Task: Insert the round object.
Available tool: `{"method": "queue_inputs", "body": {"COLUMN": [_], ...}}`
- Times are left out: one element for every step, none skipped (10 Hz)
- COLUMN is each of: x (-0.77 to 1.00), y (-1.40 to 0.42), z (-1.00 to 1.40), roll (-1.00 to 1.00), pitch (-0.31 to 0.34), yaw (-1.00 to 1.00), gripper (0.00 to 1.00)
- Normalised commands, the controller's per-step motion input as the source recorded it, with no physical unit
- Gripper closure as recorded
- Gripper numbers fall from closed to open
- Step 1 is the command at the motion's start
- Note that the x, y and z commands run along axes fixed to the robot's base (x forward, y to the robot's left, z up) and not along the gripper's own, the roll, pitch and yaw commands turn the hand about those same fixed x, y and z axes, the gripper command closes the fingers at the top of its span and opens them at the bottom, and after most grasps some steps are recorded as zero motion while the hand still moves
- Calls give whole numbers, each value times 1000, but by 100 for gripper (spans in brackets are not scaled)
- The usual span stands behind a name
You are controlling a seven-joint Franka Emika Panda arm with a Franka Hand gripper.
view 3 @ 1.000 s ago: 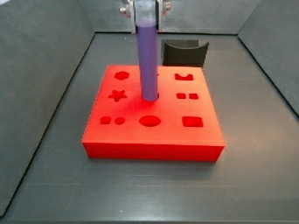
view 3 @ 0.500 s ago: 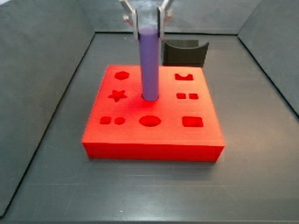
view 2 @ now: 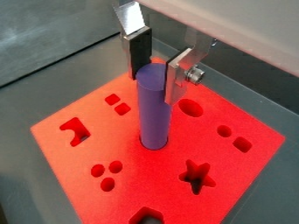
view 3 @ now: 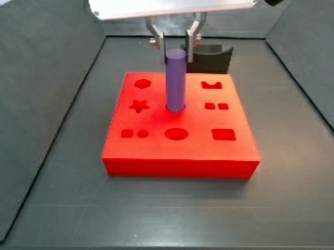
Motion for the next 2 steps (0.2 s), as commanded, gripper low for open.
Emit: {"method": "queue_inputs", "body": {"x": [0,0], "y": [-31,0], "z": [-489,0], "roll": [153,0], "pitch": [0,0], "yaw": [-206,0], "gripper": [100,100]}}
